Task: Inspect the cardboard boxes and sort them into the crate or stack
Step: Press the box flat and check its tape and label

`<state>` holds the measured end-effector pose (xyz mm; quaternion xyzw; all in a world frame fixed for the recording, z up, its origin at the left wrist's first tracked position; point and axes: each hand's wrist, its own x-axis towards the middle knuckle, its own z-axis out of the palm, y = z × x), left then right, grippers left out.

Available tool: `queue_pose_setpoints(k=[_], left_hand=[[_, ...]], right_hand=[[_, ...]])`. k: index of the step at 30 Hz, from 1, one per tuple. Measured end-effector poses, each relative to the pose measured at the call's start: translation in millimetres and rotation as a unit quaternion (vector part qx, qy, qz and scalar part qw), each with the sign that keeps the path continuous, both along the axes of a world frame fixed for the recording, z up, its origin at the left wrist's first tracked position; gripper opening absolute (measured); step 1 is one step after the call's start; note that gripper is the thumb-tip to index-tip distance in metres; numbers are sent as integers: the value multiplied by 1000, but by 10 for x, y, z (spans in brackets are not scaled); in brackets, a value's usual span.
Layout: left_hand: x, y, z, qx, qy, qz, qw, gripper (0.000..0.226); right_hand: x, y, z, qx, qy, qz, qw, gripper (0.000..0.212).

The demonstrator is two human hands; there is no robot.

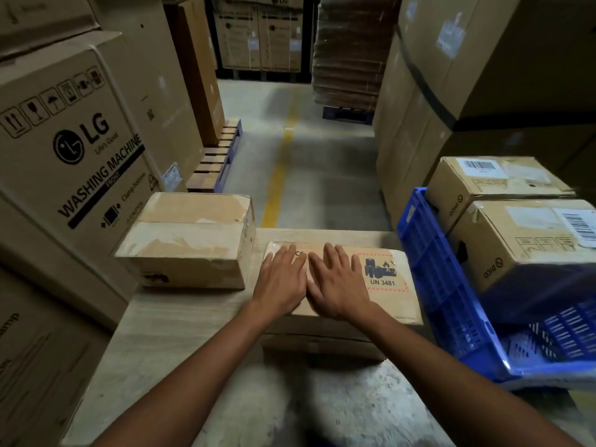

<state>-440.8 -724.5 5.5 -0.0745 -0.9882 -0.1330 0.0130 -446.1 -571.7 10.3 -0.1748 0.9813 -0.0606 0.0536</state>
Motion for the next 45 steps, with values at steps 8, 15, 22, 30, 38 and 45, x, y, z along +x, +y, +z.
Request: queue_pose_setpoints(k=[8,15,22,30,38,45], left_hand=[[-69,82,109,-14,-28,19,999,48],[42,489,85,26,-26,-73,997,48],[37,648,-2,9,-34,-56,998,49],[261,664,54,33,29,-70,997,42],[520,661,-142,78,78,-65,992,48],[637,687,-160,86,114,-69,987,31]], right_hand=[[-128,106,54,-19,-31,25,999,71],[24,476,41,-29,10,-51,998,60],[77,552,-40,-33,6,-60,998,69],[254,606,80,-30,31,-45,998,46],[535,582,-125,-95,101,-71,988,40],[576,712,-67,-119,116,-46,985,26]])
